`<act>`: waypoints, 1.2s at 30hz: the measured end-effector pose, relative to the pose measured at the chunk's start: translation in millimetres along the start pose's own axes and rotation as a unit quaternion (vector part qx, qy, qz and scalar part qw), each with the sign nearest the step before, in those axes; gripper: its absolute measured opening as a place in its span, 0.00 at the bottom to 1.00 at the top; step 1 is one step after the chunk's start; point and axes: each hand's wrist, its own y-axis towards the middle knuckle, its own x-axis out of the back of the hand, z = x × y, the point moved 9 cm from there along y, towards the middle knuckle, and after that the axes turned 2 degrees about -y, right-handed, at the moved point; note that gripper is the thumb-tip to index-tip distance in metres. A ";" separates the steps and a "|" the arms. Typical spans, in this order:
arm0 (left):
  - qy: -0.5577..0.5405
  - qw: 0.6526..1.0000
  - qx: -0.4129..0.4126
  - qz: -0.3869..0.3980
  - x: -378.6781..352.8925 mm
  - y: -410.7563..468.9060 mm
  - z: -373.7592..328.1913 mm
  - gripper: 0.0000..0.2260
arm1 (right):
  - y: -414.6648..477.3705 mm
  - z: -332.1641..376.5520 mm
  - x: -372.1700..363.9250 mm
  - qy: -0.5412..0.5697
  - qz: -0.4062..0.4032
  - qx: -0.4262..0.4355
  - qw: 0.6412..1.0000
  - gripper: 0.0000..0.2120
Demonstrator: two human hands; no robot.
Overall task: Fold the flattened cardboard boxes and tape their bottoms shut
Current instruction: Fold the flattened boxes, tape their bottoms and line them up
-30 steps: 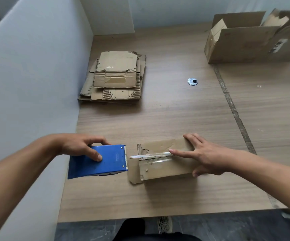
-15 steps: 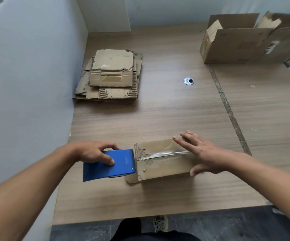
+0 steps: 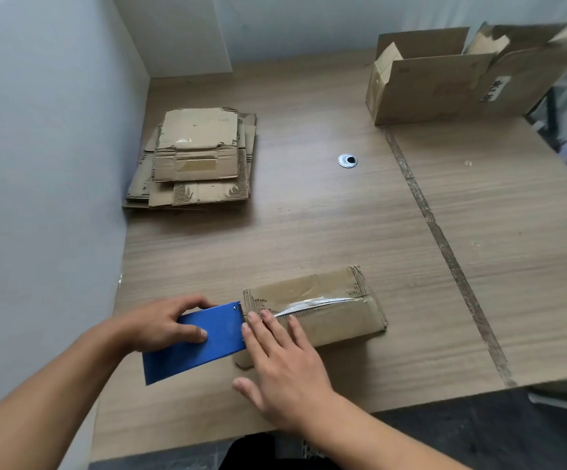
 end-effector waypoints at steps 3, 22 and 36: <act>0.001 1.000 0.000 0.006 2.9 2.2 -0.9 0.21 | -7.3 -26.9 6.3 -0.027 -0.021 -0.013 0.999 0.33; 0.039 0.999 0.004 0.015 8.6 5.7 -9.7 0.16 | -42.7 -89.1 48.9 0.006 -0.058 -0.099 0.993 0.37; 0.018 1.000 -0.009 -0.019 -9.0 3.3 -25.0 0.17 | -54.1 -149.3 16.8 0.030 -0.018 -0.204 0.978 0.29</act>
